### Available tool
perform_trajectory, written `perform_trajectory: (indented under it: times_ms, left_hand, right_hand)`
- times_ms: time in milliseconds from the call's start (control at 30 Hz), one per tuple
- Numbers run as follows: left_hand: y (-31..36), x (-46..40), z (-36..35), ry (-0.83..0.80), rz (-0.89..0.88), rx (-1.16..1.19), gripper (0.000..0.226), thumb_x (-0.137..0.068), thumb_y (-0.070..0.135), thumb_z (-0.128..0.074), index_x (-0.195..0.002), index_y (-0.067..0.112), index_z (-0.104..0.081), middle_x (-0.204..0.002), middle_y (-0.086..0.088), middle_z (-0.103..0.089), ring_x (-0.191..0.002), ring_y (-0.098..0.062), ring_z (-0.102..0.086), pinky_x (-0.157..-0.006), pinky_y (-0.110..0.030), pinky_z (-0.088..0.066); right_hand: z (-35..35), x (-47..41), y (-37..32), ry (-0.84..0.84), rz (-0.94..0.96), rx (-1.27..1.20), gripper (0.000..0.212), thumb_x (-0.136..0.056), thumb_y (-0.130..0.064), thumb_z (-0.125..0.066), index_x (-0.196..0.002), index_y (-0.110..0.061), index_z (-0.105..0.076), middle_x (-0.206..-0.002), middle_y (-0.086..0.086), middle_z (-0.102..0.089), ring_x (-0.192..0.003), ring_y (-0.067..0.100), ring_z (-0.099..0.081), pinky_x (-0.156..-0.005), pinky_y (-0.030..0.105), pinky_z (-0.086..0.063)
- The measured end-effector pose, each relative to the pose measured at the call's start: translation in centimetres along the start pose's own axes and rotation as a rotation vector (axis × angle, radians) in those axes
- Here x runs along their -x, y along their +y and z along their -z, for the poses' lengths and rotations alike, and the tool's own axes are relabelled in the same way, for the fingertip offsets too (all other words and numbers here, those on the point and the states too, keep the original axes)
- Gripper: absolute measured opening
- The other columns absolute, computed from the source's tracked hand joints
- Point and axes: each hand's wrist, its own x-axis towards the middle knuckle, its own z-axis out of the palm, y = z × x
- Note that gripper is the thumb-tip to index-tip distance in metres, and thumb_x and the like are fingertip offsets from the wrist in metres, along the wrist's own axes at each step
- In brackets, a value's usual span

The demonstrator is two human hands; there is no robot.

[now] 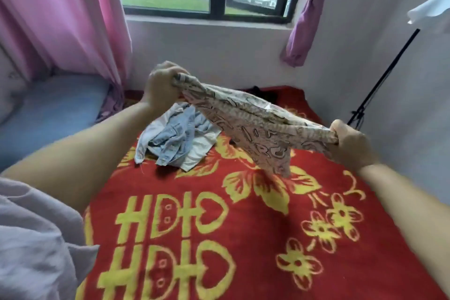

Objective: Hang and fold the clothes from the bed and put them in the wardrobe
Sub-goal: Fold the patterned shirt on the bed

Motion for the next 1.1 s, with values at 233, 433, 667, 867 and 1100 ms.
perform_trajectory:
  times_ms: [233, 433, 667, 867, 1100]
  left_hand:
    - [-16.3, 28.9, -3.5, -0.590, -0.167, -0.375, 0.035, -0.050, -0.010, -0.078, -0.078, 0.008, -0.068, -0.087, -0.013, -0.066, -0.084, -0.035, -0.065, -0.092, -0.058, -0.040]
    - [-25.9, 51.8, -5.5, -1.209, -0.088, -0.724, 0.052, -0.084, 0.009, -0.062, -0.133, 0.022, -0.051, -0.145, -0.012, -0.042, -0.138, -0.027, -0.035, -0.111, -0.059, -0.007]
    - [-20.6, 57.9, -10.0, -1.152, -0.235, -0.513, 0.071, -0.049, -0.001, -0.077, -0.119, 0.005, -0.065, -0.122, -0.022, -0.061, -0.110, -0.036, -0.062, -0.093, -0.067, -0.037]
    - [-10.2, 57.7, -18.4, -1.211, -0.238, -0.267, 0.079, -0.083, 0.016, -0.056, -0.152, 0.022, -0.018, -0.158, -0.010, -0.016, -0.146, -0.026, -0.014, -0.112, -0.057, 0.010]
    - [-9.9, 57.4, -21.1, -1.203, 0.038, 0.035, 0.049, -0.095, 0.008, -0.047, -0.141, 0.023, -0.045, -0.155, -0.001, -0.028, -0.145, -0.022, -0.022, -0.117, -0.048, 0.000]
  right_hand:
    - [-16.9, 20.5, -7.1, -0.366, 0.381, 0.070, 0.053, -0.057, 0.004, -0.079, -0.088, -0.020, -0.043, -0.066, 0.004, -0.063, -0.050, 0.024, -0.062, -0.035, 0.024, -0.040]
    - [-33.2, 40.8, -13.4, -1.176, 0.327, 0.133, 0.037, -0.089, -0.017, -0.048, -0.126, -0.019, -0.048, -0.122, 0.008, -0.050, -0.113, 0.029, -0.050, -0.086, 0.037, -0.039]
    - [-34.8, 39.6, -11.5, -1.040, -0.078, -0.117, 0.014, -0.091, -0.023, -0.050, -0.093, -0.018, -0.063, -0.097, 0.001, -0.065, -0.093, 0.024, -0.061, -0.070, 0.034, -0.043]
    - [-37.1, 32.6, -9.2, -0.950, -0.512, -0.230, 0.046, -0.092, -0.026, -0.060, -0.133, -0.010, -0.048, -0.124, 0.017, -0.051, -0.118, 0.034, -0.048, -0.101, 0.039, -0.038]
    - [-37.1, 31.7, -7.7, -0.938, -0.538, -0.426, 0.015, -0.090, -0.019, -0.060, -0.078, -0.017, -0.052, -0.072, -0.003, -0.056, -0.071, 0.013, -0.051, -0.055, 0.023, -0.031]
